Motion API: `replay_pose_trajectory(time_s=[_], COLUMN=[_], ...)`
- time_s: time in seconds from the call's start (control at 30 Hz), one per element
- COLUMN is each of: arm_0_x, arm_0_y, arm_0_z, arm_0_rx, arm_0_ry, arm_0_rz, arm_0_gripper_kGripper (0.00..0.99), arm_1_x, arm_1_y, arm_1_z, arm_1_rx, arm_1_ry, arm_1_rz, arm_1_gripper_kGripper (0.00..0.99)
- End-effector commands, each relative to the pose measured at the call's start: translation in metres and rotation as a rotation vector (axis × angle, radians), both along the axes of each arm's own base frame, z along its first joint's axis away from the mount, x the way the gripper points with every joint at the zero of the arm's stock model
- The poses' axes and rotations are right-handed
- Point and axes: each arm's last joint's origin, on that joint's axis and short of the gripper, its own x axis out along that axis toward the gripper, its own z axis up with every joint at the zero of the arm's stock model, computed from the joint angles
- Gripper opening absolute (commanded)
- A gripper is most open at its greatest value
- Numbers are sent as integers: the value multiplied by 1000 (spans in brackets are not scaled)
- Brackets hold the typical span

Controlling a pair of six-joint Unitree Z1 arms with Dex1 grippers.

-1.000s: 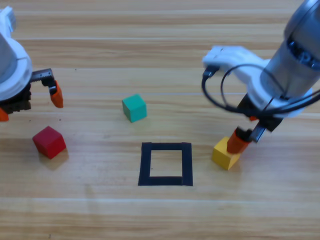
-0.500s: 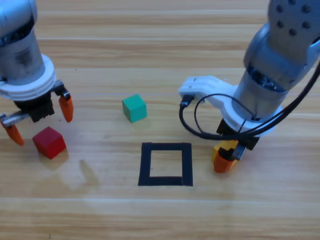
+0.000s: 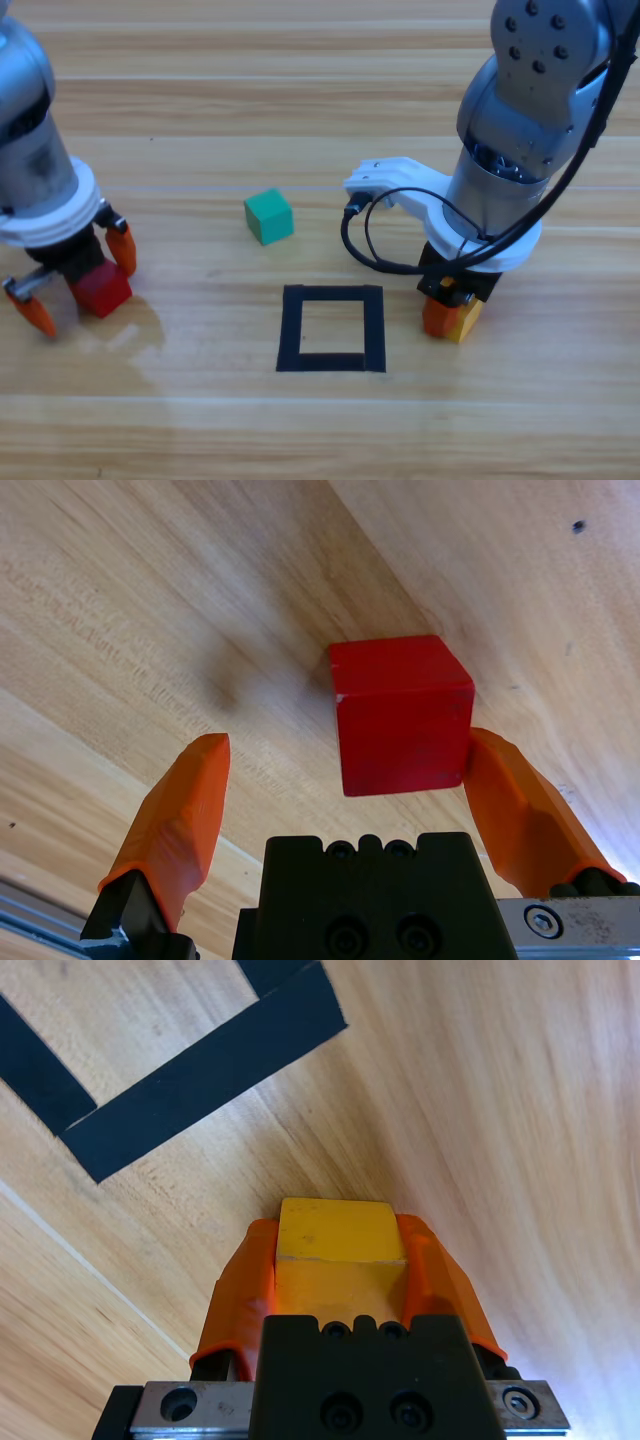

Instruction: Stack the blocks in the rectangular block: red at the bottom, yellow in the middle, green on top

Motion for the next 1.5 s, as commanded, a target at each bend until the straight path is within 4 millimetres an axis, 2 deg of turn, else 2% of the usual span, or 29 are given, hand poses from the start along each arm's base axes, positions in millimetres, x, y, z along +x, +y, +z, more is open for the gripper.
replay_pose_trajectory(time_s=[0.03, 0.17, 0.27, 0.37, 0.43, 0.6, 0.7, 0.83, 0.9, 1.1, 1.23, 1.33, 1.43, 1.5], arm_0_x=[-2, 0, 0, -1, 0, -1, -2, 2, 7, 30, 33, 31, 29, 27], arm_0_y=[5, 4, 4, 4, 4, 5, 6, 5, 3, -16, -20, -26, -46, -71], arm_0_z=[-3, -7, -8, -11, -12, -10, -7, -5, -7, 4, 31, 43, 42, 40], arm_0_rx=[-17, -14, -12, -13, -8, 8, 14, 23, 29, 10, -21, -41, -53, -46], arm_0_ry=[-32, -44, -54, -64, -63, -74, -86, -96, -95, -119, -146, -165, -135, -99], arm_0_rz=[35, 39, 36, 26, 26, 24, 13, -23, -56, -312, -523, -676, -826, -941], arm_0_gripper_kGripper=[959, 942, 900, 876, 867, 761, 614, 360, 307, 276, 117, 38, 38, 37], arm_1_x=[5, 22, 18, 4, -2, -8, -9, -10, -11, -10, -9, -9, -8, -8], arm_1_y=[-16, -43, -52, -52, -55, -57, -55, -56, -58, -58, -57, -57, -57, -57], arm_1_z=[-7, 12, 28, 47, 53, 61, 60, 58, 60, 59, 58, 59, 59, 59], arm_1_rx=[-32, 94, 86, 72, 88, 122, 122, 117, 116, 107, 106, 108, 110, 109], arm_1_ry=[36, 139, 77, 1, 11, 37, 49, 51, 41, 28, 27, 26, 26, 25], arm_1_rz=[-173, -333, -406, -473, -497, -619, -678, -763, -782, -794, -794, -793, -793, -793], arm_1_gripper_kGripper=[0, 0, 0, 0, 0, 0, 0, 0, 0, 0, 0, 0, 0, 0])
